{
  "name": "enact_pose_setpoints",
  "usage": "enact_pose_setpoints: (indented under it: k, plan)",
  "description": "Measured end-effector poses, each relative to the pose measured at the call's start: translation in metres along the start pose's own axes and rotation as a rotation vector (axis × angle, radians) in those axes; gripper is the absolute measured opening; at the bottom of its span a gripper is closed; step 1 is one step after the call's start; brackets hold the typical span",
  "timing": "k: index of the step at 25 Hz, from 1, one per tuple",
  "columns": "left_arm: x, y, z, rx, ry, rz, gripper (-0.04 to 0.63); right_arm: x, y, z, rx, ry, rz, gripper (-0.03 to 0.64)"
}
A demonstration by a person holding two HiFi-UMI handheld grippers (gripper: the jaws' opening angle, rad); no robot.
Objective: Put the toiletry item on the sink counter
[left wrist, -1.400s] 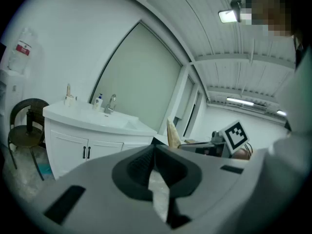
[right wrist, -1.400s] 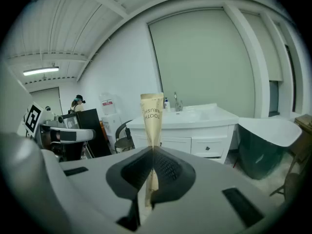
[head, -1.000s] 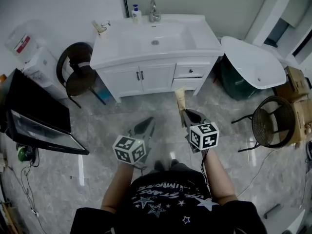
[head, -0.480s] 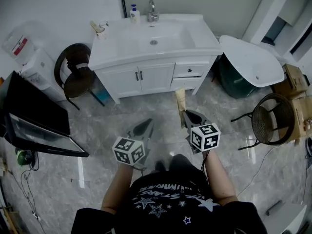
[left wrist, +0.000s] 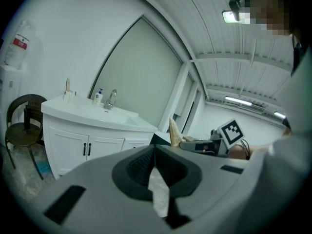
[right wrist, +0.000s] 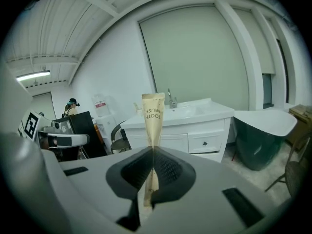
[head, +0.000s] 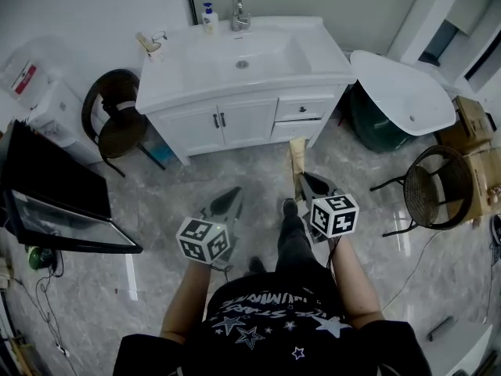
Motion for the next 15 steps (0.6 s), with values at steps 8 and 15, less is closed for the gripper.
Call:
enact_pose_setpoints:
  k: [8,15]
  plan:
    - [-0.038,0.013,0.019,0.010,0.041,0.005,0.020,-0.040,0.026,-0.040,-0.009,0.022,-0.005,0.016]
    - [-0.095,0.034,0.039,0.019,0.063,0.006,0.020,-0.080,0.053,-0.095,-0.046,0.016,-0.017,0.017]
Point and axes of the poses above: the fingertips, and each gripper's own axes: x backward along the fingers, z to its left, y out of its top, the point moved 7 cm from there along x, backward along the fingers, and after that the axes turned 2 degrees about x, right-handed, at the moved point
